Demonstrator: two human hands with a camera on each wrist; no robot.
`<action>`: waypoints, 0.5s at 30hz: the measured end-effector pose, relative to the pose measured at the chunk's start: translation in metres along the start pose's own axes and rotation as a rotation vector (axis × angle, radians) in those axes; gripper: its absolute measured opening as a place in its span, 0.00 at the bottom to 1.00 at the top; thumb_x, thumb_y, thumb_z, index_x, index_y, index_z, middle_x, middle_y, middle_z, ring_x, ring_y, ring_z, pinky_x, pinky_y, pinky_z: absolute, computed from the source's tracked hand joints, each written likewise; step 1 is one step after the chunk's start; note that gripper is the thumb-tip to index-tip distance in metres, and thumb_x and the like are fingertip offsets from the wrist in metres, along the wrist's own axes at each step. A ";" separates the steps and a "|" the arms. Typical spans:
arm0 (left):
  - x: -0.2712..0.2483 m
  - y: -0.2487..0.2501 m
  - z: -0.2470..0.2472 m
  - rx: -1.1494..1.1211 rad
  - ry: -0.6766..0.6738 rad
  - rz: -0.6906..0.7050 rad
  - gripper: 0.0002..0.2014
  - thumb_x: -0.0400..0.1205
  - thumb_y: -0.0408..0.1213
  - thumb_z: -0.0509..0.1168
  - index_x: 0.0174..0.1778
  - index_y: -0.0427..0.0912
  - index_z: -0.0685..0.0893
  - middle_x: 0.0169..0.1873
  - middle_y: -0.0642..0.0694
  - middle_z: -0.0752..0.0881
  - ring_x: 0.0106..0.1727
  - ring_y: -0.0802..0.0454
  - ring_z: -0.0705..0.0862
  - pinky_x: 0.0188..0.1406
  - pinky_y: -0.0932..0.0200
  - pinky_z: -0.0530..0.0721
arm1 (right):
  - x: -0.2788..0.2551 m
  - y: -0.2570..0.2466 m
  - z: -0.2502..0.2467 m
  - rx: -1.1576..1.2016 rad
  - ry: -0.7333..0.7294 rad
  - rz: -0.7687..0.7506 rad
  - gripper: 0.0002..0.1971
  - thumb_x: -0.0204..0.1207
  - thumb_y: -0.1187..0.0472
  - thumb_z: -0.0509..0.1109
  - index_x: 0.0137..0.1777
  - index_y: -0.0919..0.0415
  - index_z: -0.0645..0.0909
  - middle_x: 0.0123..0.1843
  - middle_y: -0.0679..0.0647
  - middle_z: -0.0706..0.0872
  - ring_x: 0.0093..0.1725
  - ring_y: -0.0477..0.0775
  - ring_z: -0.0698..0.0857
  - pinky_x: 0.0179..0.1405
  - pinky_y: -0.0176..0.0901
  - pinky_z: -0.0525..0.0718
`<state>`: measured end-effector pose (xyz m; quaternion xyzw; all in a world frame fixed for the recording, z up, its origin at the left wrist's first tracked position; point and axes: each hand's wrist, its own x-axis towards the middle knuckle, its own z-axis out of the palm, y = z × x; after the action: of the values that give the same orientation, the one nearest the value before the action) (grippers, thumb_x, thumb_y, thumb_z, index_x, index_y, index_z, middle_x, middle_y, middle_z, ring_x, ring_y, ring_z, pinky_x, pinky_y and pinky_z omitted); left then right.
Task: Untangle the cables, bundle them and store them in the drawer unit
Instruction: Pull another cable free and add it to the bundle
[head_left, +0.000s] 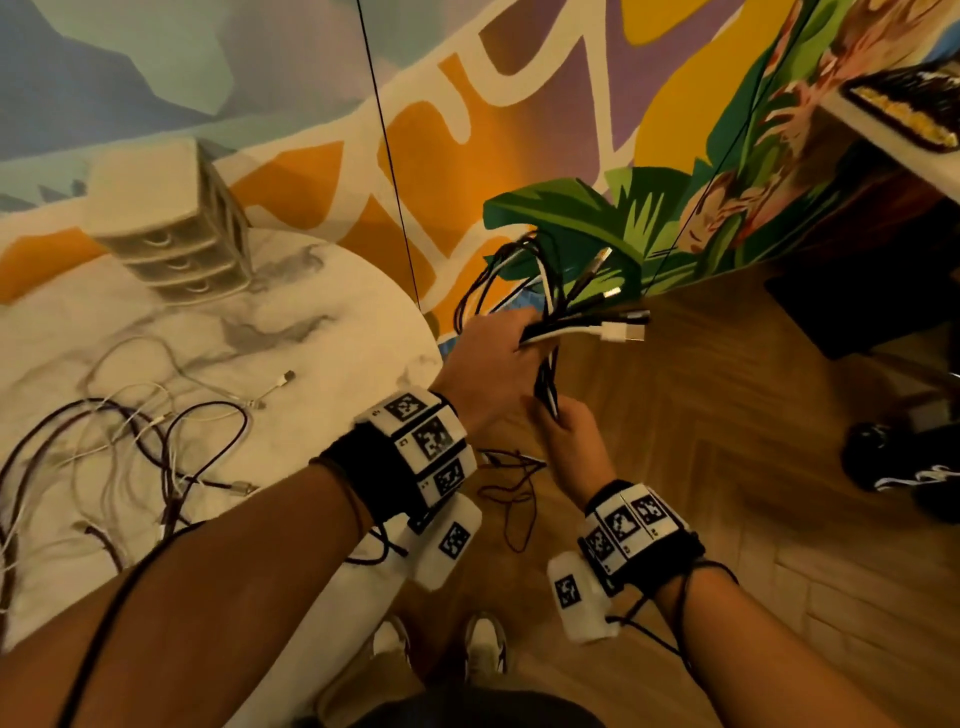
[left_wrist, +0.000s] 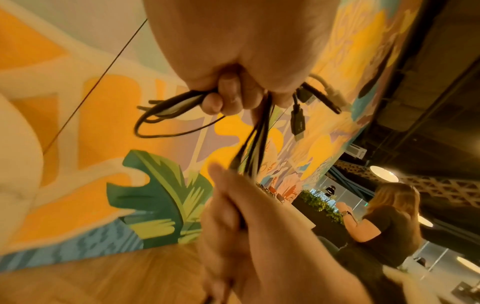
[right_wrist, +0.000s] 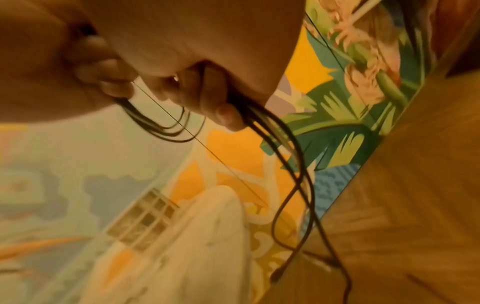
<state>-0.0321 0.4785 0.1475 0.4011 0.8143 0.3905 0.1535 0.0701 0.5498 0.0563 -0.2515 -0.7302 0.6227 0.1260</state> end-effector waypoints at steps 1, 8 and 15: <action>0.000 -0.001 -0.007 0.016 0.019 0.012 0.10 0.83 0.37 0.61 0.41 0.36 0.83 0.29 0.47 0.82 0.32 0.50 0.79 0.29 0.66 0.70 | 0.000 0.009 -0.001 -0.026 0.000 0.021 0.20 0.83 0.55 0.61 0.28 0.53 0.66 0.24 0.43 0.66 0.22 0.40 0.63 0.27 0.36 0.61; -0.001 0.002 -0.056 -0.256 0.191 0.019 0.20 0.86 0.43 0.57 0.27 0.46 0.77 0.16 0.54 0.67 0.18 0.60 0.63 0.20 0.67 0.61 | -0.009 0.105 -0.034 -0.596 -0.104 0.456 0.22 0.82 0.45 0.59 0.29 0.58 0.72 0.30 0.56 0.77 0.31 0.56 0.76 0.33 0.47 0.72; -0.015 0.012 -0.025 -0.639 -0.027 -0.069 0.20 0.87 0.41 0.54 0.29 0.40 0.76 0.12 0.55 0.68 0.17 0.57 0.63 0.20 0.60 0.62 | 0.000 0.075 -0.042 -0.736 -0.360 0.315 0.17 0.80 0.65 0.62 0.68 0.63 0.77 0.58 0.59 0.83 0.59 0.58 0.82 0.56 0.45 0.78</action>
<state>-0.0305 0.4589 0.1721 0.3097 0.6616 0.6155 0.2957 0.1071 0.5923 -0.0087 -0.2753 -0.8664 0.3666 -0.1977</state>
